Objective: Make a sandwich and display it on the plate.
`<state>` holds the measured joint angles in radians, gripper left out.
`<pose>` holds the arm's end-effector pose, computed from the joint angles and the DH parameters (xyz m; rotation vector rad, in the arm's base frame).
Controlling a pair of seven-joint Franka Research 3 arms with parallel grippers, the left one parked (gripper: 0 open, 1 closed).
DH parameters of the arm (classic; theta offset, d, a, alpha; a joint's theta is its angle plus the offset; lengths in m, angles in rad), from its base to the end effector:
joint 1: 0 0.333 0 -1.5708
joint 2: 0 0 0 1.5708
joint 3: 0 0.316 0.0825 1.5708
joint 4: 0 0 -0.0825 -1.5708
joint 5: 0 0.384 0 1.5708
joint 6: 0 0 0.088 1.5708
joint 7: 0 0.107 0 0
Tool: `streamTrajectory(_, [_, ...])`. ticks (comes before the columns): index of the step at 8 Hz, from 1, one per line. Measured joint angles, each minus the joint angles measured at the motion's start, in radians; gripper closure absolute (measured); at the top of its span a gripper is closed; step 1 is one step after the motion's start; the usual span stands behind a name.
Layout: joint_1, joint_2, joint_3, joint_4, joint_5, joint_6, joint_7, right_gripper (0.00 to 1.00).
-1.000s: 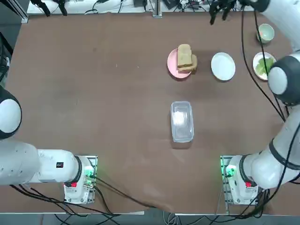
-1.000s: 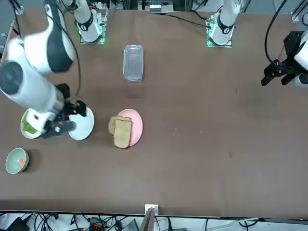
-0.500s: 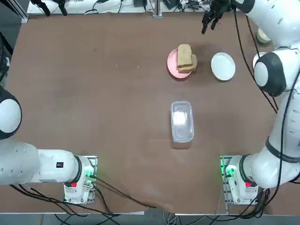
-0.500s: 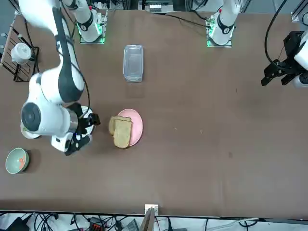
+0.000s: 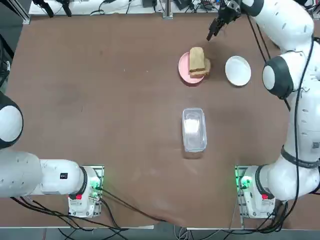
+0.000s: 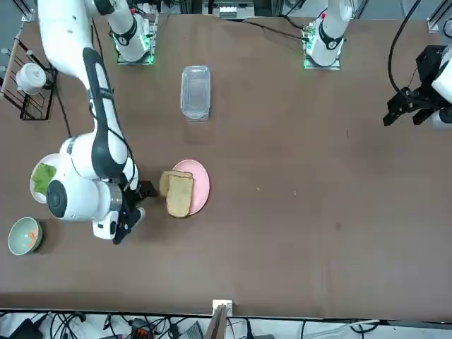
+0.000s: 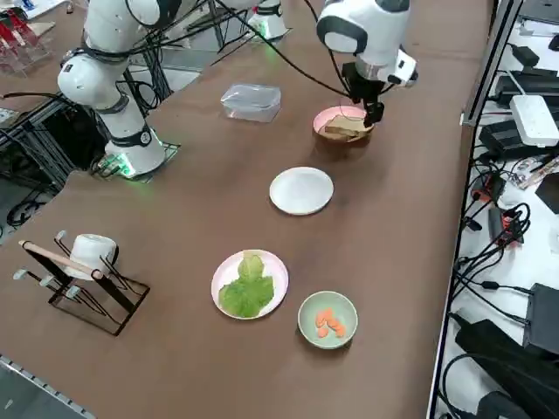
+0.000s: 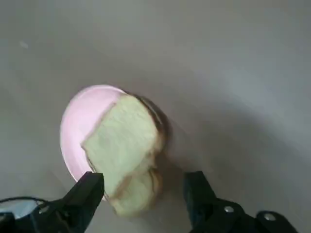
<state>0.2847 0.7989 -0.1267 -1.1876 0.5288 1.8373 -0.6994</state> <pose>0.7226 0.1823 0.3052 -2.5432 -0.9442 0.0374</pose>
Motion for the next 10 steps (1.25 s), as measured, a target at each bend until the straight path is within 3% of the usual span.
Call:
streamTrajectory(1, [0.001, 0.032, 0.001, 0.002, 0.075, 0.008, -0.06, 0.0])
streamTrajectory(3, [0.006, 0.076, 0.008, 0.009, 0.126, 0.031, -0.095, 0.0])
streamTrajectory(6, [0.053, 0.092, 0.013, 0.011, 0.128, 0.169, -0.042, 0.0])
streamTrajectory(10, [0.06, 0.121, 0.002, 0.011, 0.102, 0.209, -0.007, 0.0])
